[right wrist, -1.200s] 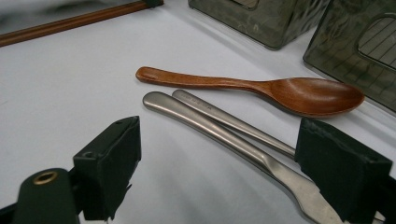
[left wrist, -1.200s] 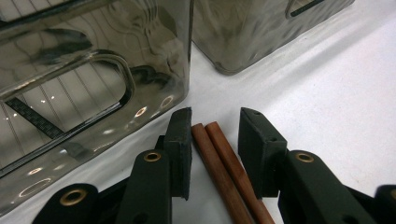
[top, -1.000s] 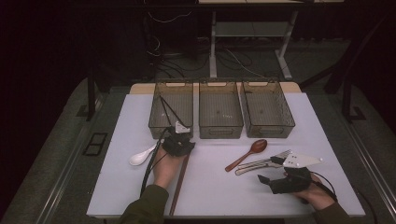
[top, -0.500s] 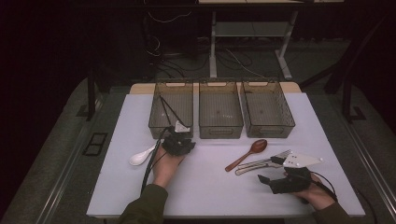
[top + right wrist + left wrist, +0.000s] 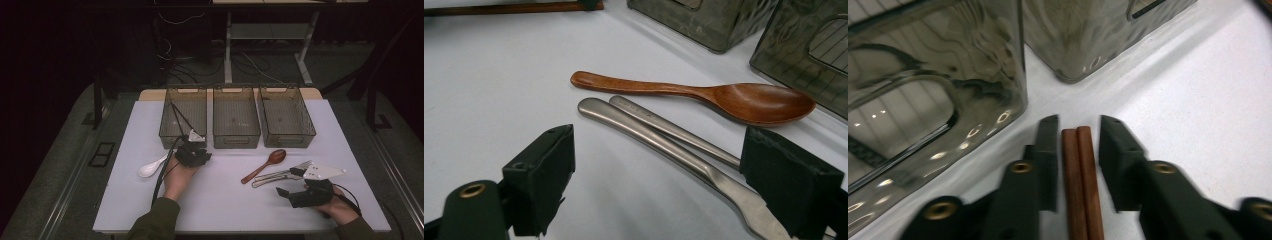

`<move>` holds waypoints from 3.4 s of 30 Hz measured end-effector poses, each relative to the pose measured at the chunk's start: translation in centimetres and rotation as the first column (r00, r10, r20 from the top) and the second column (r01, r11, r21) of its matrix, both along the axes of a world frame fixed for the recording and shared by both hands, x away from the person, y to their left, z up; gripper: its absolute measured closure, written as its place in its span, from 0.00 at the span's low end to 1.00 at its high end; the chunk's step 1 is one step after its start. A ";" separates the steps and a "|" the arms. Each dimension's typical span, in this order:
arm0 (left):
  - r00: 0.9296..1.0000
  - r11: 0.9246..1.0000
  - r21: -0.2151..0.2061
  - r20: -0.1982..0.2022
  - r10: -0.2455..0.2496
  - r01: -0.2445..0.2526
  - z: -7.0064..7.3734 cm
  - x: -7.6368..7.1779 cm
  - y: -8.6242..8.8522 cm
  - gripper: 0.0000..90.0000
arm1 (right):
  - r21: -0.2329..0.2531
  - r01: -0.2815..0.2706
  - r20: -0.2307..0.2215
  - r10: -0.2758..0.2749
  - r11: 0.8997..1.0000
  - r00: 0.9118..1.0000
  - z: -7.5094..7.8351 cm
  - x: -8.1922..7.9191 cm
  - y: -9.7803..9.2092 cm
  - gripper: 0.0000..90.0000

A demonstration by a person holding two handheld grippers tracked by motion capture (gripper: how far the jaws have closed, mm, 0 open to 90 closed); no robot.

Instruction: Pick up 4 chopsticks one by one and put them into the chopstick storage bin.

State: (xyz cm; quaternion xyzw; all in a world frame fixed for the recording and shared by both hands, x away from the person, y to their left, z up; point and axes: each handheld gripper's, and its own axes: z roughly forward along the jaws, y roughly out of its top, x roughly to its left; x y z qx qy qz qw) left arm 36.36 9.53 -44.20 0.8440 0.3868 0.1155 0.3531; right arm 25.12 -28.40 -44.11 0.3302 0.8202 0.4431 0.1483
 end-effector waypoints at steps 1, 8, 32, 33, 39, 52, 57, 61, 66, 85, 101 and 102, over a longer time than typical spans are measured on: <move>1.000 1.000 -0.009 0.001 -0.002 0.002 0.2 -0.1 0.1 0.70 | 0.000 0.000 -0.001 0.000 1.000 1.000 0.0 0.0 0.0 0.16; 0.999 0.997 -0.073 0.017 -0.036 0.037 1.8 -2.0 2.2 0.53 | 0.001 -0.002 0.002 0.002 1.000 1.000 0.0 0.0 -0.1 0.16; 0.999 0.994 -0.106 0.044 -0.030 0.034 1.4 -8.4 9.4 0.57 | -0.007 -0.014 0.007 0.014 1.000 1.000 0.0 -0.2 0.1 0.16; 0.998 0.995 -0.099 0.047 -0.030 0.034 1.4 -8.4 9.4 0.60 | -0.007 -0.014 0.005 0.014 1.000 1.000 0.0 -0.2 0.1 0.16; 0.998 0.994 -0.094 0.029 -0.047 0.050 1.2 -8.1 9.0 0.77 | -0.012 -0.016 0.004 0.016 1.000 1.000 0.0 -0.2 0.1 0.16; 0.997 0.994 -0.082 -0.017 -0.077 0.075 0.4 -7.6 8.7 0.86 | -0.012 -0.014 0.005 0.014 1.000 1.000 0.0 -0.1 0.1 0.16; 0.997 0.994 -0.081 -0.028 -0.079 0.076 0.2 -7.7 8.2 0.86 | -0.013 -0.014 0.005 0.014 1.000 1.000 0.0 -0.1 0.1 0.16; 0.996 0.994 -0.071 -0.033 -0.082 0.080 0.1 -7.6 8.2 0.86 | -0.014 -0.015 0.006 0.015 1.000 1.000 -0.1 -0.1 0.1 0.16; 0.996 0.995 -0.061 -0.030 -0.079 0.077 0.0 -7.6 8.2 0.86 | -0.012 -0.014 0.005 0.014 1.000 1.000 0.0 -0.1 0.1 0.16; 0.998 0.998 -0.007 -0.022 -0.055 0.054 -0.2 -7.6 8.0 0.91 | -0.015 -0.017 0.006 0.017 1.000 1.000 -0.1 -0.2 0.2 0.16; 0.999 1.000 -0.006 -0.033 -0.030 0.030 -0.1 -7.4 8.1 0.93 | -0.016 -0.020 0.006 0.020 1.000 1.000 -0.1 -0.1 0.2 0.16; 0.999 1.000 -0.005 -0.031 -0.029 0.029 -0.1 -7.4 8.1 0.93 | -0.016 -0.021 0.007 0.021 1.000 1.000 -0.1 -0.1 0.2 0.16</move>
